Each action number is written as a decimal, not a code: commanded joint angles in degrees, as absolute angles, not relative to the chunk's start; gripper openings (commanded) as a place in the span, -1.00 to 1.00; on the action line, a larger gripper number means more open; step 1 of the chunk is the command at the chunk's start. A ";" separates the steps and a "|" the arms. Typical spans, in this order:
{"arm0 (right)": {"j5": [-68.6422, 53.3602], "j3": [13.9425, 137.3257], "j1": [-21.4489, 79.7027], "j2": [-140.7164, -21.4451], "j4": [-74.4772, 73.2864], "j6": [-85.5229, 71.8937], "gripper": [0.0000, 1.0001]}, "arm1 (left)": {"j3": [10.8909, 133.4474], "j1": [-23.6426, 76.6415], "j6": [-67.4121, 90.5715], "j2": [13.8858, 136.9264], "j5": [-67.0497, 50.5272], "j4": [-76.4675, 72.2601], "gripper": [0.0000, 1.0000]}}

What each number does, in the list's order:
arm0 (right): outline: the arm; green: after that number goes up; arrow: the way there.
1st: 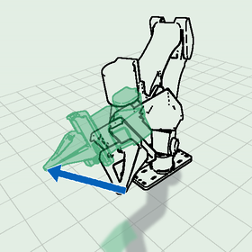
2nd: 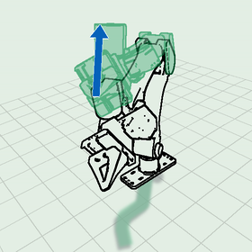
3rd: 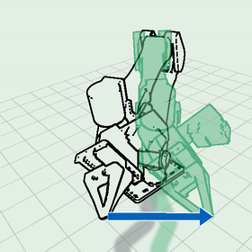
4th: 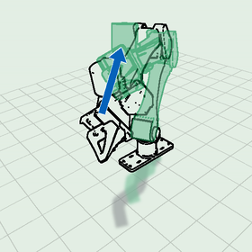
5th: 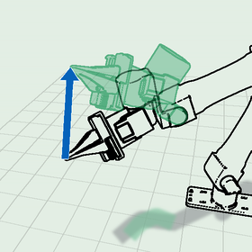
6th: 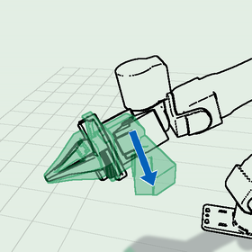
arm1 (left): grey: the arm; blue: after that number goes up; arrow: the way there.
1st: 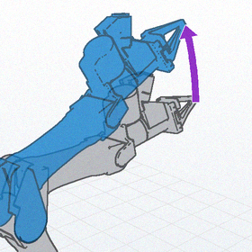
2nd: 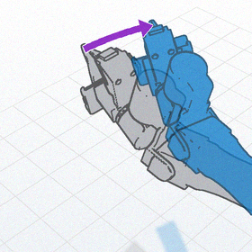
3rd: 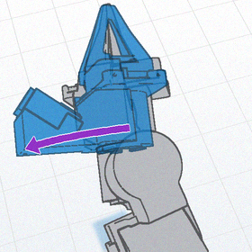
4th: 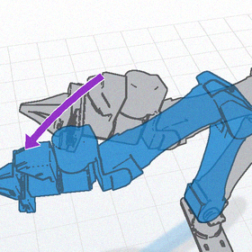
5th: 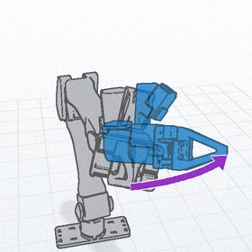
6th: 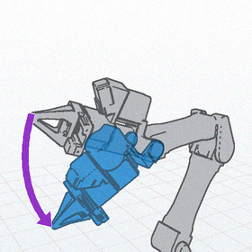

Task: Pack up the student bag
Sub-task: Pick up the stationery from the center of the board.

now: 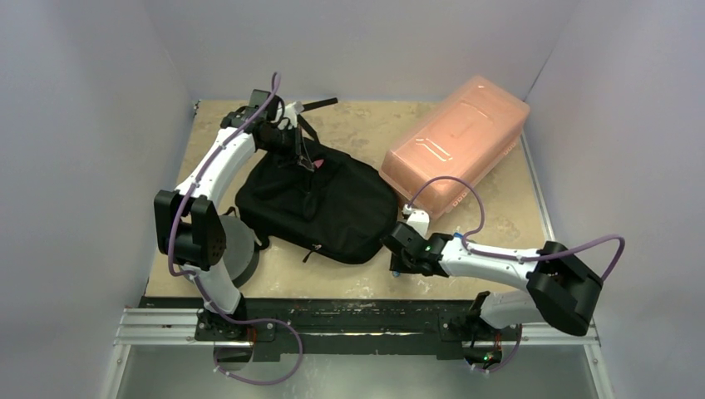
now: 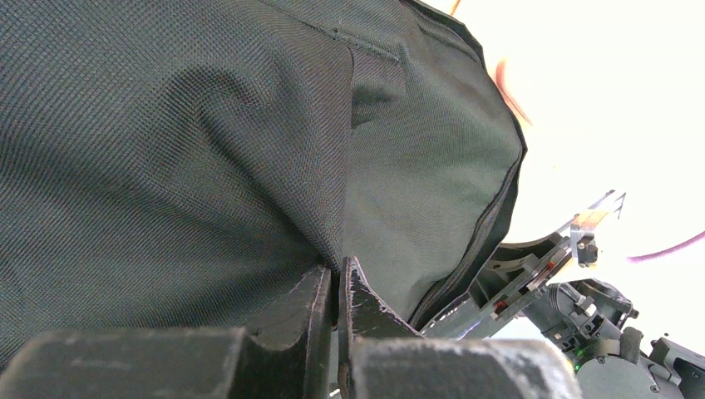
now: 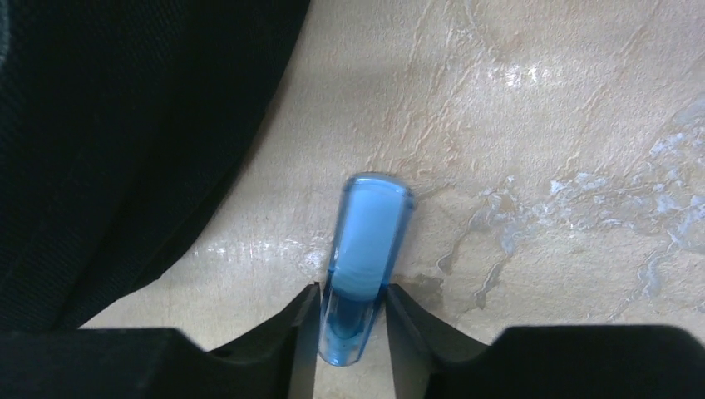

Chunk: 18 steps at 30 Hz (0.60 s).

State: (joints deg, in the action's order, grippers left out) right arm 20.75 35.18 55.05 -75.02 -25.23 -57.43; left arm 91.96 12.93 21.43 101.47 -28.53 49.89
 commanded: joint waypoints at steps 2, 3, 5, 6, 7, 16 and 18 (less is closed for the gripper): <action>25.58 34.87 56.02 -73.41 -26.58 -59.87 -0.44 | 94.15 14.33 21.64 100.03 -32.65 48.28 -1.00; 26.03 34.96 56.11 -72.56 -27.31 -60.06 -0.50 | 94.18 14.33 21.56 100.06 -32.51 48.29 -1.00; 27.08 35.15 56.16 -70.43 -28.80 -60.02 -0.60 | 94.53 14.33 21.66 100.40 -32.96 48.53 -1.00; 27.71 35.11 56.21 -68.94 -29.46 -59.85 -0.64 | 94.71 14.33 21.75 100.47 -33.29 48.59 -1.00; 28.56 34.96 56.24 -67.35 -30.38 -59.82 -0.70 | 94.69 14.33 21.79 100.35 -33.46 48.60 -1.00; 23.82 34.91 56.25 -51.13 -20.56 -43.07 -0.81 | 94.48 14.41 21.75 99.78 -33.68 47.97 -1.00; 23.36 36.96 56.08 -52.16 -15.20 -38.15 -0.82 | 93.60 14.58 21.47 98.74 -33.35 47.04 -1.00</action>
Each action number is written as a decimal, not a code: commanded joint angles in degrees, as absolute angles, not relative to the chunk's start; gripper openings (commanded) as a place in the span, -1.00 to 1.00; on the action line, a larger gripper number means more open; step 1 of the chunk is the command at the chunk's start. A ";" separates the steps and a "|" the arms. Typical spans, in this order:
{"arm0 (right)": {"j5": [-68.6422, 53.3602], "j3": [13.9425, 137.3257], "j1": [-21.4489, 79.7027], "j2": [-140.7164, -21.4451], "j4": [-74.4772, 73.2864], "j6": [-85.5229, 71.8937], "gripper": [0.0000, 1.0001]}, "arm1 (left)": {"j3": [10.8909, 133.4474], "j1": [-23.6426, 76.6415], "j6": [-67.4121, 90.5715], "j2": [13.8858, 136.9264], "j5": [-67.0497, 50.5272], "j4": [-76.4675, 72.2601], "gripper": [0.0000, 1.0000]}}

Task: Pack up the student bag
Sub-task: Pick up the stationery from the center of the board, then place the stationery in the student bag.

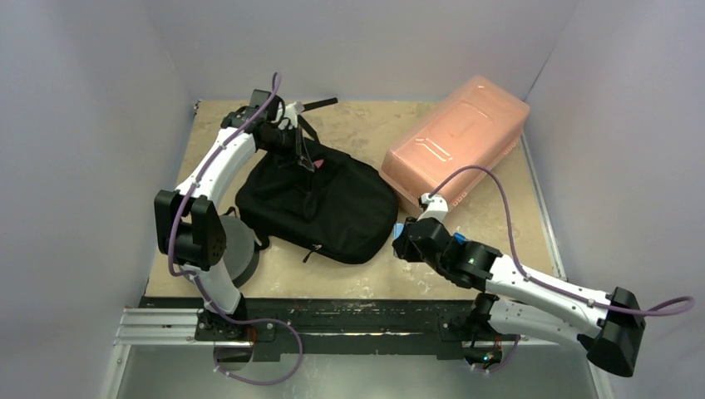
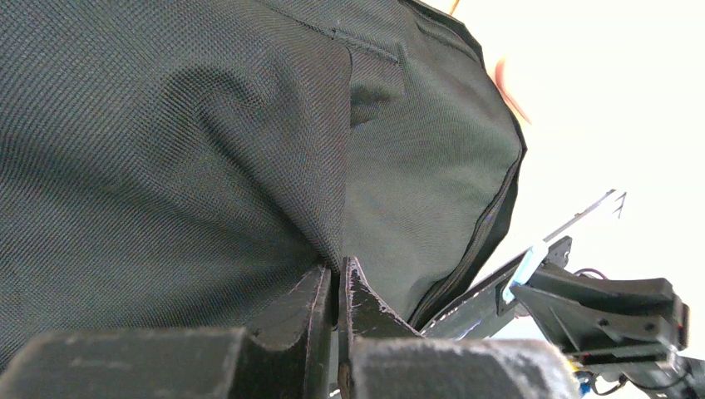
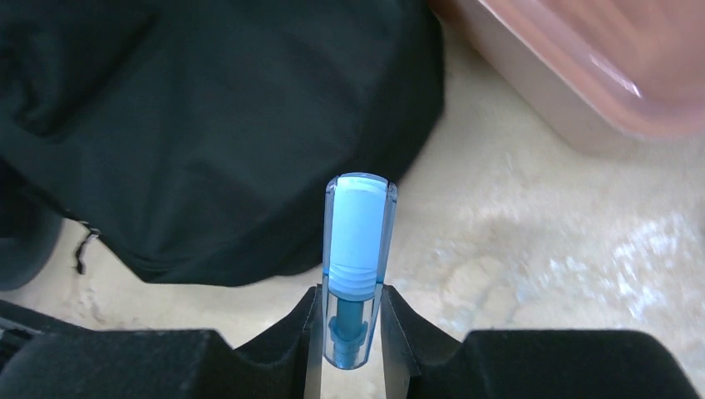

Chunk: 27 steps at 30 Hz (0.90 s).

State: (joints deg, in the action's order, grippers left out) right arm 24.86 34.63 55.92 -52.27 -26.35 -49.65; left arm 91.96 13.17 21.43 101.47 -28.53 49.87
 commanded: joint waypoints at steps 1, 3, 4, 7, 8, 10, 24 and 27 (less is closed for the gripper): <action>23.04 38.35 56.07 -53.71 -12.37 -35.76 -0.84 | 93.36 14.71 21.37 98.24 -33.13 46.64 -1.00; 20.52 42.26 55.98 -58.27 -5.83 -30.86 -0.87 | 93.11 15.04 21.08 97.65 -33.11 46.02 -1.00; 18.77 44.47 55.98 -61.17 -3.66 -28.47 -0.89 | 92.87 15.17 20.95 97.38 -33.13 45.70 -1.00; 11.10 51.45 53.71 -70.04 1.77 -24.52 -0.93 | 92.38 15.51 20.43 97.04 -32.61 45.22 -1.00; 6.86 53.23 52.15 -73.07 3.69 -24.06 -0.94 | 92.42 15.55 20.25 97.03 -32.34 45.29 -1.00; -0.56 56.67 48.50 -78.82 7.37 -24.01 -0.94 | 92.48 15.56 20.14 96.89 -32.28 45.55 -1.00; -20.37 79.82 42.34 -112.01 16.48 -26.46 -0.94 | 92.91 15.74 20.35 96.98 -34.11 45.97 -1.00; -20.42 79.88 42.10 -114.02 22.94 -29.38 -0.93 | 92.90 16.22 20.61 96.87 -34.33 45.91 -1.00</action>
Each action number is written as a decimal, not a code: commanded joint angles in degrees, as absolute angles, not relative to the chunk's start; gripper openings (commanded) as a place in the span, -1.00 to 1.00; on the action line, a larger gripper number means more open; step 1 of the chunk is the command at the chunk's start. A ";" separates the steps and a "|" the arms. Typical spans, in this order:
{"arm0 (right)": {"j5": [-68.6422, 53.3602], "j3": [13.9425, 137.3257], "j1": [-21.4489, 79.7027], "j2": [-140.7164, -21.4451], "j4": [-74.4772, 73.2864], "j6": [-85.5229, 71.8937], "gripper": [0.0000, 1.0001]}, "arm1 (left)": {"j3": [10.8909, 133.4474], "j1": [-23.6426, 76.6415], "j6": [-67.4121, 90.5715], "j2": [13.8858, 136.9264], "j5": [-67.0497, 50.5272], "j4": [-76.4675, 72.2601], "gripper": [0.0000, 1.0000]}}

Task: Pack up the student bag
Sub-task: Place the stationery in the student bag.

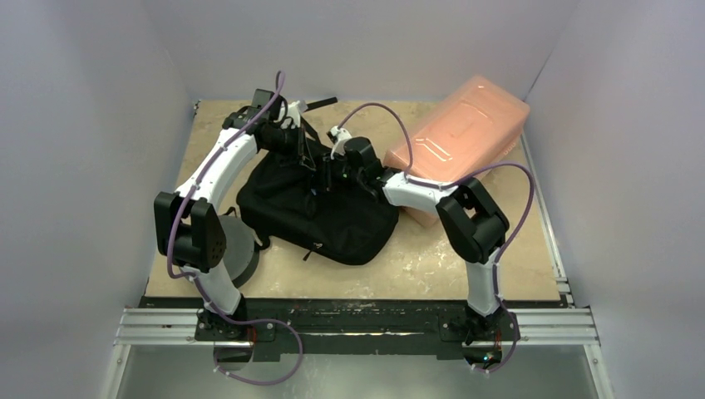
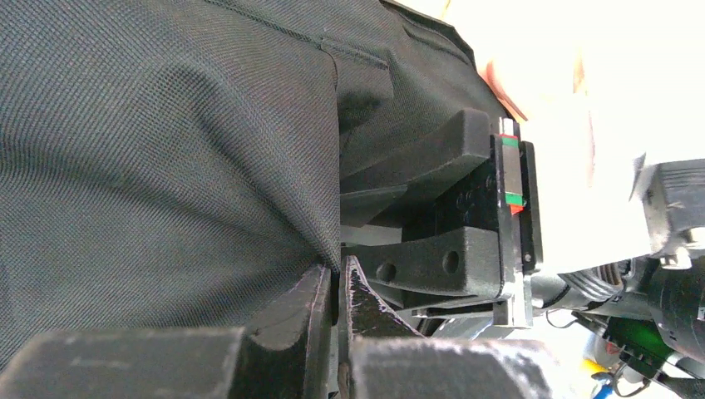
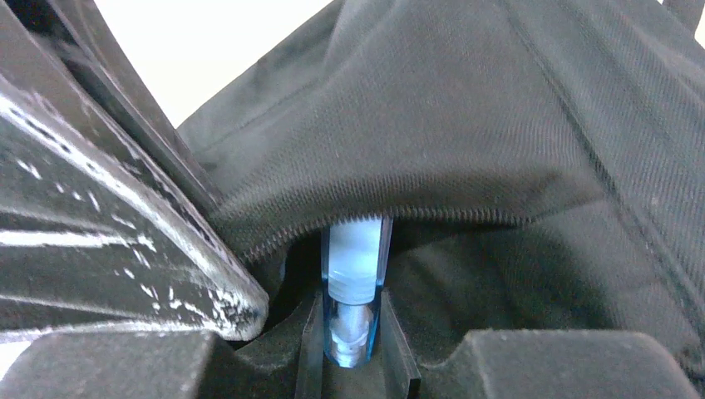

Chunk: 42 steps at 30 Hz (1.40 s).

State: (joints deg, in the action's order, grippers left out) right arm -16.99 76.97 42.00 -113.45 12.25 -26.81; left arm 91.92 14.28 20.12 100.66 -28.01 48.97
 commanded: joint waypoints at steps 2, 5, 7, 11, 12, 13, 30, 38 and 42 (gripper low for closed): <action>-17.61 77.16 41.99 -113.73 31.78 -31.88 -0.91 | 92.88 16.58 20.49 96.77 -34.19 45.97 -1.00; -13.01 72.71 41.96 -112.92 41.76 -35.99 -0.89 | 93.07 16.70 20.21 96.53 -32.89 46.48 -1.00; -10.17 70.17 41.88 -112.40 46.43 -37.62 -0.87 | 93.03 16.70 20.24 96.50 -33.06 46.57 -1.00; -4.38 68.88 41.86 -112.17 49.98 -36.34 -0.74 | 93.22 16.70 20.22 96.36 -33.40 46.54 -1.00; -2.95 69.55 41.84 -112.48 49.59 -36.27 -0.74 | 93.25 16.70 20.21 96.13 -33.40 46.51 -1.00; -2.41 69.94 41.90 -112.90 49.73 -36.71 -0.73 | 93.17 16.70 20.17 95.96 -33.40 46.54 -1.00; -1.76 68.73 42.87 -105.87 24.62 -30.86 0.06 | 93.83 16.44 20.04 96.83 -31.75 47.99 -1.00; -0.32 65.74 42.88 -98.20 12.70 -27.93 0.15 | 93.86 16.35 19.86 97.12 -31.26 48.15 -1.00; 1.00 63.12 42.84 -92.93 7.80 -26.53 0.14 | 93.85 16.35 19.95 97.05 -31.47 48.15 -1.00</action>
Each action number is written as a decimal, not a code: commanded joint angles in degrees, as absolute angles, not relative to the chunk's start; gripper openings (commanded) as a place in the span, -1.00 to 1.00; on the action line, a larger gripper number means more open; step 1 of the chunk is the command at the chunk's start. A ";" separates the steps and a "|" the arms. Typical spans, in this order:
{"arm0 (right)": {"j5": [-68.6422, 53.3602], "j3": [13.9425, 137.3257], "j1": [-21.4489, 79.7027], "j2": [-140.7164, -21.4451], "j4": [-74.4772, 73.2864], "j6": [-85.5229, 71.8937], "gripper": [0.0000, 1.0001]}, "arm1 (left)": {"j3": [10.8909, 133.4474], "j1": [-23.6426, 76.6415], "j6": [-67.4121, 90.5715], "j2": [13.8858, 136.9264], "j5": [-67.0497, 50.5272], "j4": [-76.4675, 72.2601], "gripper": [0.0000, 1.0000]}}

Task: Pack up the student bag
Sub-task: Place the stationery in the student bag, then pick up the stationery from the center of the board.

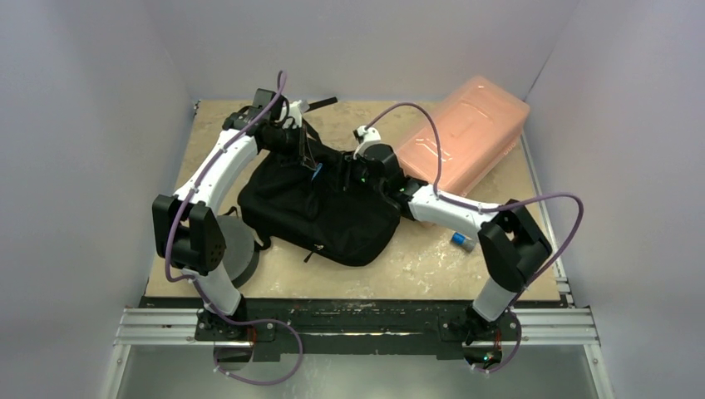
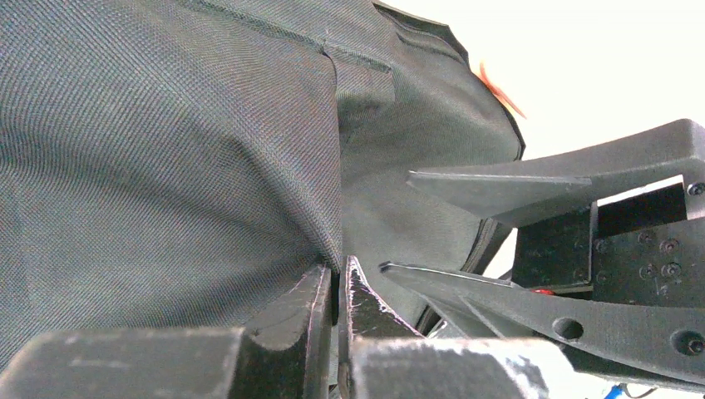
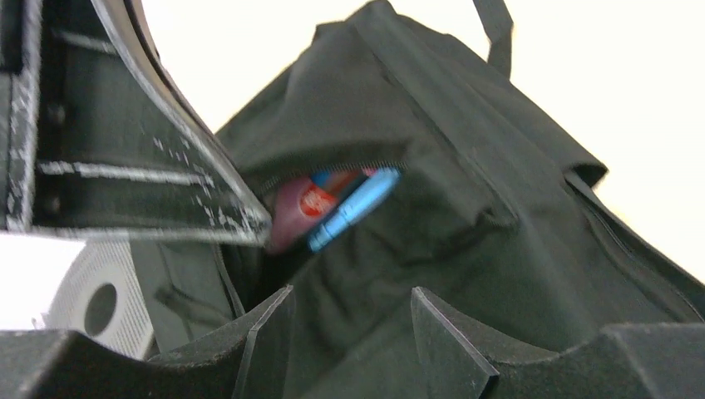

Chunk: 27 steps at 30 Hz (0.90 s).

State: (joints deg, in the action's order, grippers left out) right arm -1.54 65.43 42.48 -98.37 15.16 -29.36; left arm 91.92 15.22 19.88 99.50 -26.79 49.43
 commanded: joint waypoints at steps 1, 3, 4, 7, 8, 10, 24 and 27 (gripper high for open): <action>1.85 62.58 42.82 -91.47 6.04 -25.97 0.14 | 93.80 16.34 19.95 97.08 -31.38 48.13 -1.00; 3.35 61.50 43.00 -87.71 2.10 -24.12 0.13 | 93.77 16.35 19.95 97.12 -31.36 48.16 -1.00; 3.80 60.95 43.06 -85.59 -0.12 -22.91 0.13 | 93.84 16.35 20.00 97.18 -31.36 48.09 -1.00; 5.58 58.71 43.09 -77.31 -6.89 -20.47 0.14 | 93.83 16.35 20.04 97.12 -31.53 48.16 -1.00; 6.45 57.68 43.15 -73.87 -8.67 -20.37 0.17 | 93.85 16.35 20.04 97.12 -31.59 48.14 -1.00; 8.98 54.85 43.09 -66.38 -11.51 -21.15 0.31 | 93.87 16.35 20.12 97.03 -31.68 48.16 -1.00; 56.99 50.90 42.01 -33.92 -47.58 -55.31 0.76 | 93.72 16.35 20.57 97.47 -32.47 47.91 -1.00; 60.53 50.98 41.82 -33.16 -51.03 -60.65 0.71 | 93.60 16.39 20.65 97.47 -32.60 47.85 -1.00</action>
